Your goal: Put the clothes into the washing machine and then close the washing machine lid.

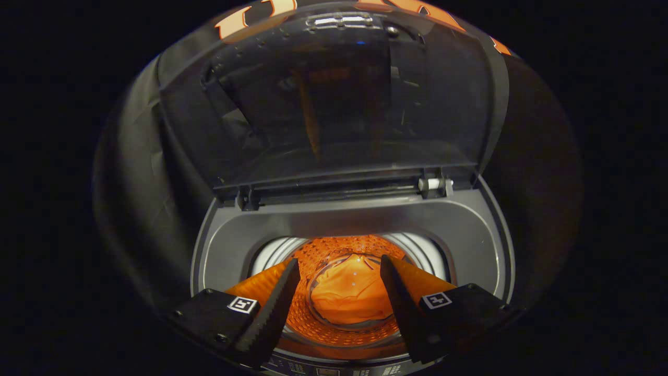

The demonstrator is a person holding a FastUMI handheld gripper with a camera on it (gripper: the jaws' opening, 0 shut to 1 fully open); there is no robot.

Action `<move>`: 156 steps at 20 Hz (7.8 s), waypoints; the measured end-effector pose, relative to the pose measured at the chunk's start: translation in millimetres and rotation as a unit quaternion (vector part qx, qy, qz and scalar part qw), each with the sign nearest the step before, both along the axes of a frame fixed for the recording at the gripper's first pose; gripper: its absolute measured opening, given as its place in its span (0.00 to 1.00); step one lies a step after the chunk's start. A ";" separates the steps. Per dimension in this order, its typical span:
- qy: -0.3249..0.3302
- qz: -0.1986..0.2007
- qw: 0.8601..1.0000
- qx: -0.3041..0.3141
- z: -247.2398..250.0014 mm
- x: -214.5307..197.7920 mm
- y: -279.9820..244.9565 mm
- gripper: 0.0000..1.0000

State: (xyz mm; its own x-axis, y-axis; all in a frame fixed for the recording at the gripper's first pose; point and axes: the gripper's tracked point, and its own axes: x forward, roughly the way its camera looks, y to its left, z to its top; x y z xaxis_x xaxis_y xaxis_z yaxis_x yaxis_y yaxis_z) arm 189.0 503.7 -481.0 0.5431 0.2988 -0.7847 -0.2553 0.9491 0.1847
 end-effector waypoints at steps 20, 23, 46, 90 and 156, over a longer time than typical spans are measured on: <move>-0.308 -0.005 0.942 0.132 355.3 54.9 -30.8 0.98; -0.333 -0.006 0.935 0.119 371.0 83.0 -35.3 0.98; -0.221 0.005 0.975 0.029 229.0 232.1 17.4 0.98; -0.310 0.005 0.950 0.037 226.8 156.3 -4.8 1.00; -0.421 -0.105 0.901 0.012 427.4 -116.8 -434.2 0.98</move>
State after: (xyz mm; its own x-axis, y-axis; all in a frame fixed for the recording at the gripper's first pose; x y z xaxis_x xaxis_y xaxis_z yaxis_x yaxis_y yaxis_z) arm 72.2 69.5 -53.6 0.9893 0.1312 -0.0636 -0.1294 0.9911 0.0306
